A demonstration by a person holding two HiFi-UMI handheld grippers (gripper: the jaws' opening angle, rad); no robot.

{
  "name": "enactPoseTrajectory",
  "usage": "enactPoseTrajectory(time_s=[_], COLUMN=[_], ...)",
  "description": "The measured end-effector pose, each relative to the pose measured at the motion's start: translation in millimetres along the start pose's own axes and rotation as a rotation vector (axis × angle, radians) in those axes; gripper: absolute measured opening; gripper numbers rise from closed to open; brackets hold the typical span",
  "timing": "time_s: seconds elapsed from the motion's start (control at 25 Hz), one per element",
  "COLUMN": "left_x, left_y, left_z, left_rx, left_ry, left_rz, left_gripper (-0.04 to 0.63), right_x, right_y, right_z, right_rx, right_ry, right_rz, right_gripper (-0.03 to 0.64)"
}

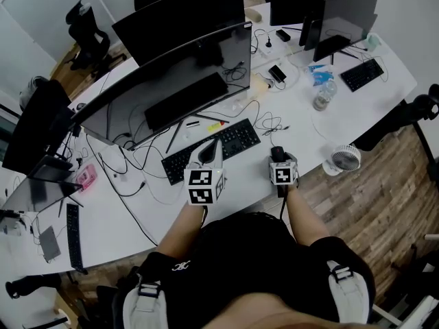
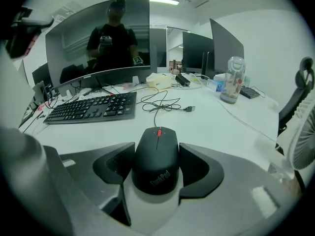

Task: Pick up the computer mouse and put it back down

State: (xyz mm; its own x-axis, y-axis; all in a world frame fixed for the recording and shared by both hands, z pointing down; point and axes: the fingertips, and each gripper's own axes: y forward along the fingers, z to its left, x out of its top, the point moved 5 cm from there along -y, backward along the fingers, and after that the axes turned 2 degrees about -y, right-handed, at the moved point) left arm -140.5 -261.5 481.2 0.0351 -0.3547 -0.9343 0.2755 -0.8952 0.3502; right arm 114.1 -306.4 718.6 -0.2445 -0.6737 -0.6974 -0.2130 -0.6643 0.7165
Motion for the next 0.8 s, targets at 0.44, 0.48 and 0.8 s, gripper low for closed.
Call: enactPoseTrajectory(time_s=[0.44,0.48,0.8], left_x=[-0.7,-1.3,1.4], left_y=[1.4,2.0,-2.5], left_z=[-9.1,-11.0,-17.7], left_rx=[-0.015,-0.020,-0.030], left_ry=[-0.018,-0.019,-0.037], left_rz=[-0.020,-0.021,-0.065], left_gripper=[0.054,0.054,0.054], right_x=[37.6,50.2,190.7], right_y=[-31.7,-41.7,-186.0], right_z=[-9.8,-11.2,-1.6], right_rx=[0.086,0.087,0.125], right_ry=[-0.090,-0.086,-0.131], right_rz=[-0.186,-0.239,-0.791], right_gripper=[0.291,0.291,0.067])
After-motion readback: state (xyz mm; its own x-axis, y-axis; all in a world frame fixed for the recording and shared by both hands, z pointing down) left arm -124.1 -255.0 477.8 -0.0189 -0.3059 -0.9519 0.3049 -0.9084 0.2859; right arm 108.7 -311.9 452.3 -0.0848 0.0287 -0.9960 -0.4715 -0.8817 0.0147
